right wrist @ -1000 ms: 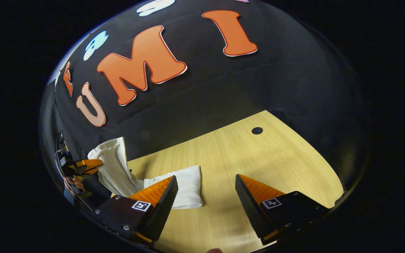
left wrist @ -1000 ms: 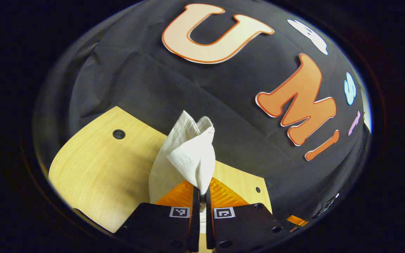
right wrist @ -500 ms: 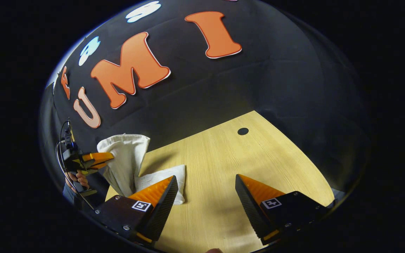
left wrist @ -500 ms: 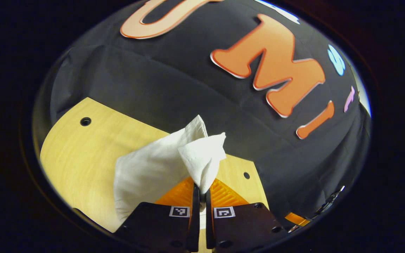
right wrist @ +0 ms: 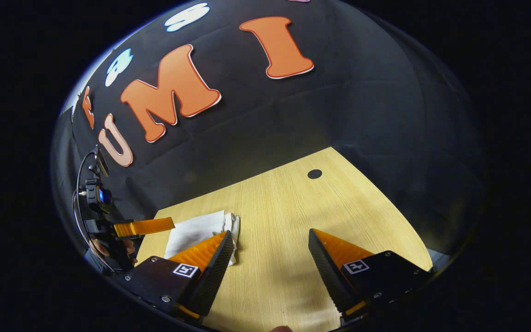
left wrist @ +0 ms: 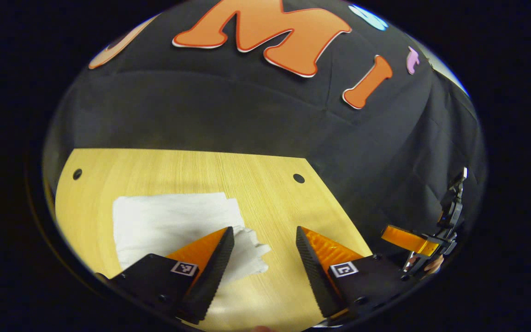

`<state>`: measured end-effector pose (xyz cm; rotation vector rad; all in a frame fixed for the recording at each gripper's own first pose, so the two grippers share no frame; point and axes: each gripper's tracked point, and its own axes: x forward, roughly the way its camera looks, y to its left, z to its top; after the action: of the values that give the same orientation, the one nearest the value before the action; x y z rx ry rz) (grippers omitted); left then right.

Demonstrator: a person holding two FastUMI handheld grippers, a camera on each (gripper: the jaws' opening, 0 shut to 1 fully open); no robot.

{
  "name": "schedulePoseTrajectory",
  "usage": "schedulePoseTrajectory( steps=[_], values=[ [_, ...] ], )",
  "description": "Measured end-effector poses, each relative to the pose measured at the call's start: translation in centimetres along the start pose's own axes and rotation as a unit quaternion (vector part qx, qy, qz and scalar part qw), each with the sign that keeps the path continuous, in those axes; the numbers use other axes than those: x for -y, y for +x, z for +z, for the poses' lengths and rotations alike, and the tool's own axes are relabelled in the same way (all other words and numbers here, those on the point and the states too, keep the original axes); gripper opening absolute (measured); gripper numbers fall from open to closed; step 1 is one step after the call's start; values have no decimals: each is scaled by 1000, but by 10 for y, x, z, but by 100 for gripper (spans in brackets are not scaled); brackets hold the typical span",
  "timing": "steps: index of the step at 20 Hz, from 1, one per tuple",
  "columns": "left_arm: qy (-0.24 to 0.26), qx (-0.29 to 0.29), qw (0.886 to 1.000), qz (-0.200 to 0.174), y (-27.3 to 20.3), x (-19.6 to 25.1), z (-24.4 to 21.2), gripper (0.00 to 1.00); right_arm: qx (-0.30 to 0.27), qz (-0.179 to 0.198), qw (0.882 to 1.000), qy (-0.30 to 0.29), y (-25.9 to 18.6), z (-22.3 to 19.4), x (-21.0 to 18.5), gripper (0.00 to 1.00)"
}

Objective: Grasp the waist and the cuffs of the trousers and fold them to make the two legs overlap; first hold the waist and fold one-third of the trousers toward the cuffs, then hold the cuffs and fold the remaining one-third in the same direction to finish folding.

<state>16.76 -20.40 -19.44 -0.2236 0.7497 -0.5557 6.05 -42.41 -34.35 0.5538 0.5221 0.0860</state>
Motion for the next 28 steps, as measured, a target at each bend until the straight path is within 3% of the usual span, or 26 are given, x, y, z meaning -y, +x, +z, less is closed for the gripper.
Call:
schedulePoseTrajectory(
  steps=[1,8,13,16,20,25,28],
  values=[
    [11,9,1000,10,-7,-7,4,99,7,2,1000,-9,-1,3,-5,98],
    [70,108,986,105,-82,-40,52,99,65,12,991,-112,-19,26,-65,98],
    [102,186,964,158,-132,-38,81,99,129,24,975,-180,-42,45,-120,98],
    [102,227,954,169,-165,-36,89,99,161,20,965,-207,-66,53,-148,99],
    [122,310,920,208,-244,-42,95,99,192,28,959,-205,-92,57,-175,99],
    [125,347,907,203,-319,-39,62,96,228,35,951,-204,-130,46,-207,99],
    [124,348,907,201,-344,-35,37,96,236,44,949,-206,-160,28,-226,99]
  ],
)
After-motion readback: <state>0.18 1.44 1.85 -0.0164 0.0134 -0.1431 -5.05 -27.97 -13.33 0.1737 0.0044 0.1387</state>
